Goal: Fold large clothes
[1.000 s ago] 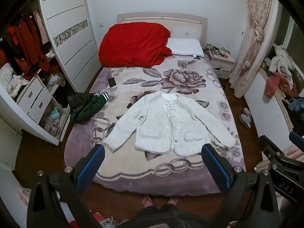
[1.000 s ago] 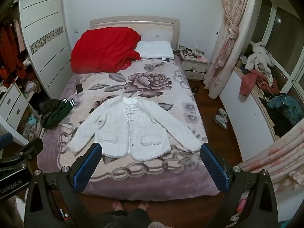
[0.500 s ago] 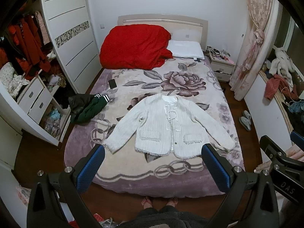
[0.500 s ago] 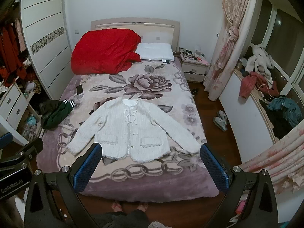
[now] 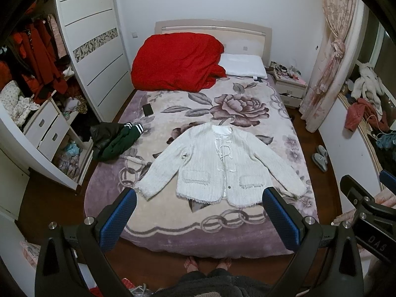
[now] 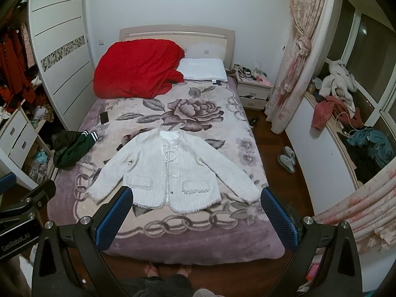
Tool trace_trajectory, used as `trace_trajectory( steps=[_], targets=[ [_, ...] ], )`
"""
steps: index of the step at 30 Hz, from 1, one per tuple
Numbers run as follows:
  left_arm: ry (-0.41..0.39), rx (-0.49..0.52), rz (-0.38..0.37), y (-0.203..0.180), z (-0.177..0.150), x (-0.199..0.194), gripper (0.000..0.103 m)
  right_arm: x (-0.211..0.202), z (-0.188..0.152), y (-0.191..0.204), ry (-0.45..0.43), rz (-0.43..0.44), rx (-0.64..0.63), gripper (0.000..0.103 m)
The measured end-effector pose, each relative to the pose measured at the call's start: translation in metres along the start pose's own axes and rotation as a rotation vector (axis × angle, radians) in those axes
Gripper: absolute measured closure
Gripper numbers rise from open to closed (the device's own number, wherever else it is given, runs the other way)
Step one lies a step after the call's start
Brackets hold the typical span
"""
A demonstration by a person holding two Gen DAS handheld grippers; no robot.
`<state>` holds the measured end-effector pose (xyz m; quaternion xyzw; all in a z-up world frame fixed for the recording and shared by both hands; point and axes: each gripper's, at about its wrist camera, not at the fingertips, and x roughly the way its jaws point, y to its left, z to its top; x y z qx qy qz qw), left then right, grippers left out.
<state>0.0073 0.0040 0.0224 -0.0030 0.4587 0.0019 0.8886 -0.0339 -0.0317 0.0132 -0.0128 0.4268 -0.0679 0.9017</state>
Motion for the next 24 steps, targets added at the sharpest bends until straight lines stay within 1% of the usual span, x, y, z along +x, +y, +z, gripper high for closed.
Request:
trace_trajectory(
  steps=[9, 10, 14, 15, 16, 24],
  targets=[
    [-0.005, -0.002, 0.001, 0.001, 0.001, -0.001, 0.000, 0.000, -0.002, 0.001, -0.004, 0.000, -0.002, 0.000],
    [-0.005, -0.001, 0.001, 0.000, 0.000, -0.001, 0.000, -0.004, 0.006, -0.001, -0.004, 0.000, -0.003, 0.000],
    [-0.005, -0.003, 0.000, 0.001, 0.004, -0.002, 0.000, -0.007, 0.012, -0.002, -0.004, 0.000, -0.003, 0.000],
    [-0.005, -0.002, 0.000, 0.001, 0.003, -0.002, 0.000, -0.009, 0.017, -0.002, -0.004, 0.001, -0.004, 0.000],
    [-0.005, -0.002, -0.001, 0.002, 0.003, -0.002, 0.000, -0.014, 0.030, 0.001, -0.005, 0.001, -0.006, 0.000],
    [-0.010, -0.002, 0.000, 0.002, 0.003, -0.002, 0.000, -0.014, 0.028, 0.000, -0.008, 0.001, -0.005, 0.000]
  ],
)
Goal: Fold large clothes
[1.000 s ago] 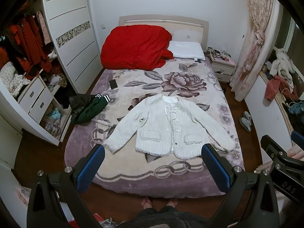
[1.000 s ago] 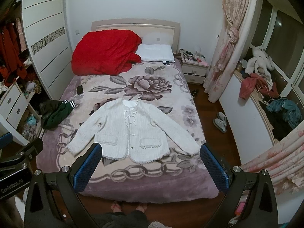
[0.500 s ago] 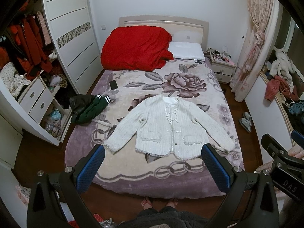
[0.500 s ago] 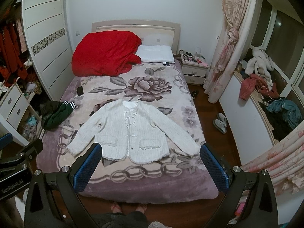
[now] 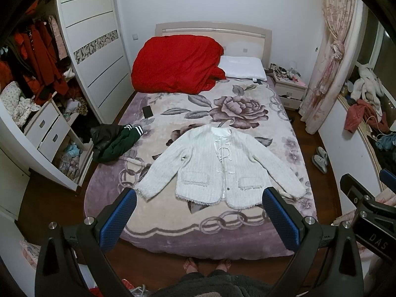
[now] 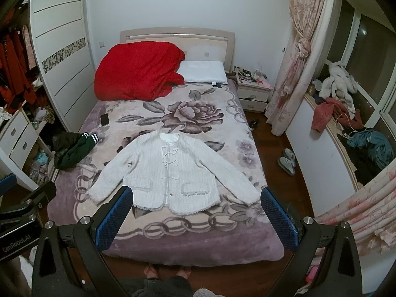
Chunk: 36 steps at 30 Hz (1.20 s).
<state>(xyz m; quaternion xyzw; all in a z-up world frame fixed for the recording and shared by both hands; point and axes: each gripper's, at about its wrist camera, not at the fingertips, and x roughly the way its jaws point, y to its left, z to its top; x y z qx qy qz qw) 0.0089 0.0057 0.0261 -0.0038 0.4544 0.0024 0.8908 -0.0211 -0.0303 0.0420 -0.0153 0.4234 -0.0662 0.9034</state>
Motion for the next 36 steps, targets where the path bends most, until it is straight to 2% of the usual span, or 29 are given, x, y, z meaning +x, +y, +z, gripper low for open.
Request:
trace_trajectory(
  steps=[12, 16, 32, 36],
  targets=[
    [-0.004, -0.001, 0.001, 0.000, -0.002, 0.000, 0.000, -0.002, 0.003, 0.002, -0.003, 0.003, 0.000, 0.000],
    [-0.009, -0.009, 0.005, 0.002, 0.016, -0.008, 0.000, -0.004, 0.008, 0.002, -0.004, 0.006, 0.000, 0.000],
    [-0.011, -0.006, 0.004, 0.000, 0.019, -0.009, 0.000, -0.006, 0.021, 0.007, -0.004, 0.009, 0.003, 0.000],
    [-0.009, 0.001, 0.006, -0.001, 0.031, -0.004, 0.000, -0.004, 0.035, 0.014, 0.008, 0.008, 0.016, 0.000]
  ],
)
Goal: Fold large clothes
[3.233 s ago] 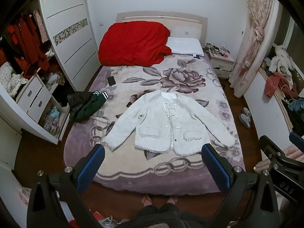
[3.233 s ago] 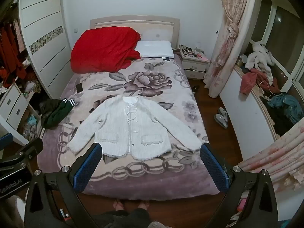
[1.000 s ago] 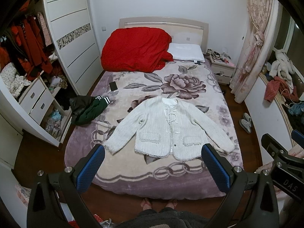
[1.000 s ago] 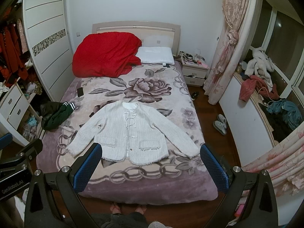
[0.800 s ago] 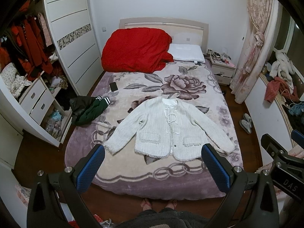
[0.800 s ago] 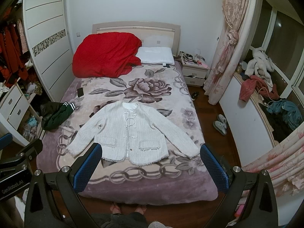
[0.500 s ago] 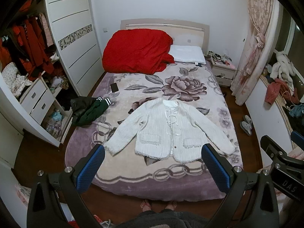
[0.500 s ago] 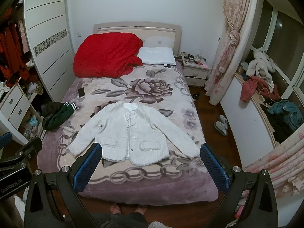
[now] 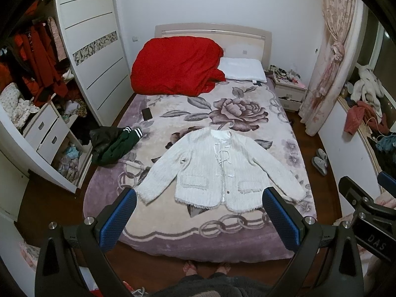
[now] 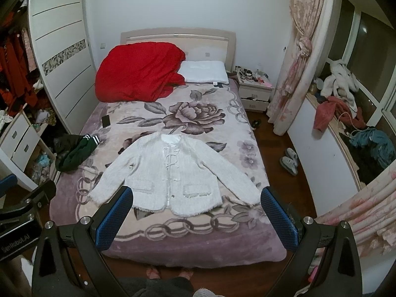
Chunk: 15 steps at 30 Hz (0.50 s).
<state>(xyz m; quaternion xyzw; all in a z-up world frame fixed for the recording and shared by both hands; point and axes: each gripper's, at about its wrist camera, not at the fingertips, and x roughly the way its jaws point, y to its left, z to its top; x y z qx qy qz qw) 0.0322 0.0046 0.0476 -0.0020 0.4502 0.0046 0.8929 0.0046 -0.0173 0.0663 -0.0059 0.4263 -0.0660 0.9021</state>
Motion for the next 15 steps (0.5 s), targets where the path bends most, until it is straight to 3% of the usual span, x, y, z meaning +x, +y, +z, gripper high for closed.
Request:
trace_trajectory(
  steps=[3, 7, 9, 13, 14, 15],
  targets=[
    [-0.026, 0.005, 0.023, -0.001, 0.008, 0.015, 0.000, 0.020, -0.005, 0.003, 0.014, -0.010, 0.019, 0.000],
    [-0.070, 0.010, 0.087, 0.006, 0.018, 0.070, 0.000, 0.063, -0.007, -0.006, 0.033, 0.006, 0.106, 0.000],
    [-0.081, 0.038, 0.137, 0.006, 0.023, 0.109, 0.000, 0.100, -0.013, -0.017, 0.045, 0.000, 0.162, 0.000],
    [-0.086, 0.072, 0.188, 0.002, 0.019, 0.195, 0.000, 0.211, -0.035, -0.059, 0.176, -0.077, 0.328, 0.001],
    [-0.076, 0.080, 0.201, 0.001, 0.014, 0.212, 0.000, 0.236, -0.045, -0.072, 0.206, -0.090, 0.366, 0.011],
    [-0.046, 0.094, 0.222, -0.005, 0.011, 0.240, 0.000, 0.269, -0.059, -0.091, 0.248, -0.100, 0.410, 0.033]
  ],
)
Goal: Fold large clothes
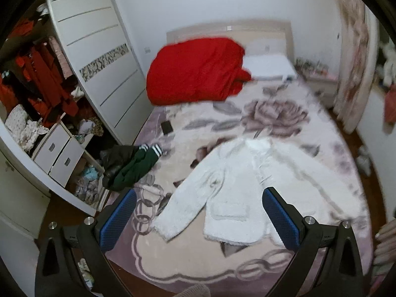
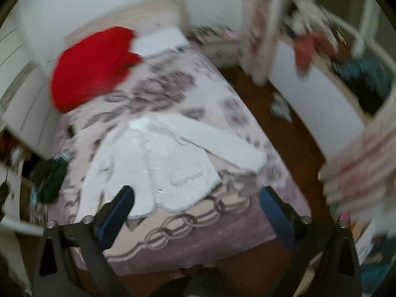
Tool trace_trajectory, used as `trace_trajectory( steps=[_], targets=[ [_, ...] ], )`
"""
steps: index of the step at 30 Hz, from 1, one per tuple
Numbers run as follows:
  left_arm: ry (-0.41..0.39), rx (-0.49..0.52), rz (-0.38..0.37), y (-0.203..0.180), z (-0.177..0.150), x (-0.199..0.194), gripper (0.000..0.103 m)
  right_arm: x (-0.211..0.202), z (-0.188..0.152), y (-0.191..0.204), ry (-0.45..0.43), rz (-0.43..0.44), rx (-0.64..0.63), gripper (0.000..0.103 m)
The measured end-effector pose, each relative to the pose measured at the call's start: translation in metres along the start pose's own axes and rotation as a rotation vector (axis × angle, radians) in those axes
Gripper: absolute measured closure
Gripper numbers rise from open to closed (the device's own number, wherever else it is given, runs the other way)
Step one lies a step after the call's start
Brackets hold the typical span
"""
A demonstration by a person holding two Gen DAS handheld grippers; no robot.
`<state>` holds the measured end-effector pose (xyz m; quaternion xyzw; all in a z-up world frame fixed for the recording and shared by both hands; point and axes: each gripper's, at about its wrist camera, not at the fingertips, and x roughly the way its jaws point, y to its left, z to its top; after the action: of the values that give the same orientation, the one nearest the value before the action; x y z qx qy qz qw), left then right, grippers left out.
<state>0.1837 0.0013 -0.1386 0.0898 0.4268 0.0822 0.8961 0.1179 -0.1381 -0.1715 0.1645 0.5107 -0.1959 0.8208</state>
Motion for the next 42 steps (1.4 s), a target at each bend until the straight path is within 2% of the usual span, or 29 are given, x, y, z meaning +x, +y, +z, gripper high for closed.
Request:
trace_trajectory(
  steps=[1, 2, 4, 5, 6, 8, 12, 15, 20, 21, 22, 23, 24, 25, 30, 31, 32, 34, 36, 37, 40, 42],
  targets=[
    [0.031, 0.014, 0.010, -0.012, -0.004, 0.025, 0.000, 0.025, 0.002, -0.011, 0.039, -0.009, 0.027, 0.043],
    [0.055, 0.022, 0.014, -0.018, -0.013, 0.043, 0.000, 0.060, 0.004, -0.028, 0.095, -0.011, 0.072, 0.047],
    [0.107, 0.035, 0.029, -0.037, -0.024, 0.079, 0.000, 0.119, 0.007, -0.062, 0.154, 0.023, 0.171, 0.047],
    [0.135, 0.040, 0.034, -0.049, -0.031, 0.099, 0.000, 0.152, 0.010, -0.081, 0.179, 0.029, 0.228, 0.045],
    [0.162, 0.047, 0.038, -0.061, -0.041, 0.120, 0.000, 0.183, 0.010, -0.101, 0.196, 0.039, 0.273, 0.037],
    [0.208, 0.073, 0.072, -0.088, -0.057, 0.159, 0.000, 0.254, 0.010, -0.142, 0.224, 0.046, 0.384, 0.028],
    [0.321, 0.105, 0.119, -0.132, -0.093, 0.230, 0.000, 0.395, 0.004, -0.219, 0.306, 0.073, 0.582, 0.027],
    [0.398, 0.101, 0.149, -0.157, -0.113, 0.271, 0.000, 0.488, 0.002, -0.272, 0.322, 0.133, 0.736, 0.027],
    [0.446, 0.073, 0.166, -0.188, -0.118, 0.318, 0.000, 0.585, 0.001, -0.306, 0.357, 0.236, 0.887, 0.026],
    [0.448, 0.071, 0.163, -0.196, -0.116, 0.327, 0.000, 0.597, 0.004, -0.305, 0.349, 0.277, 0.907, 0.031],
    [0.447, 0.072, 0.157, -0.202, -0.114, 0.332, 0.000, 0.601, 0.009, -0.303, 0.334, 0.288, 0.903, 0.041],
    [0.447, 0.072, 0.148, -0.208, -0.111, 0.337, 0.000, 0.605, 0.020, -0.298, 0.326, 0.250, 0.846, 0.060],
    [0.444, 0.075, 0.133, -0.215, -0.108, 0.341, 0.000, 0.601, 0.025, -0.294, 0.315, 0.224, 0.810, 0.087],
    [0.438, 0.077, 0.121, -0.221, -0.105, 0.344, 0.000, 0.599, 0.032, -0.291, 0.289, 0.227, 0.779, 0.093],
    [0.403, 0.106, 0.079, -0.252, -0.098, 0.363, 0.000, 0.569, 0.079, -0.298, 0.110, 0.146, 0.647, 0.094],
    [0.404, 0.111, 0.075, -0.256, -0.102, 0.370, 0.000, 0.572, 0.087, -0.297, 0.110, 0.124, 0.609, 0.093],
    [0.406, 0.117, 0.076, -0.258, -0.104, 0.376, 0.000, 0.580, 0.094, -0.293, 0.145, 0.104, 0.574, 0.090],
    [0.434, 0.150, 0.072, -0.268, -0.118, 0.395, 0.000, 0.597, 0.091, -0.293, 0.238, 0.107, 0.581, 0.080],
    [0.452, 0.169, 0.059, -0.272, -0.129, 0.406, 0.000, 0.597, 0.073, -0.296, 0.266, 0.170, 0.663, 0.056],
    [0.448, 0.173, 0.050, -0.273, -0.133, 0.410, 0.000, 0.592, 0.061, -0.297, 0.259, 0.188, 0.713, 0.051],
    [0.411, 0.169, 0.016, -0.273, -0.137, 0.418, 0.000, 0.581, 0.029, -0.297, 0.242, 0.281, 0.868, 0.045],
    [0.410, 0.159, -0.013, -0.272, -0.137, 0.424, 0.000, 0.591, 0.011, -0.287, 0.255, 0.404, 0.965, 0.043]
  ],
)
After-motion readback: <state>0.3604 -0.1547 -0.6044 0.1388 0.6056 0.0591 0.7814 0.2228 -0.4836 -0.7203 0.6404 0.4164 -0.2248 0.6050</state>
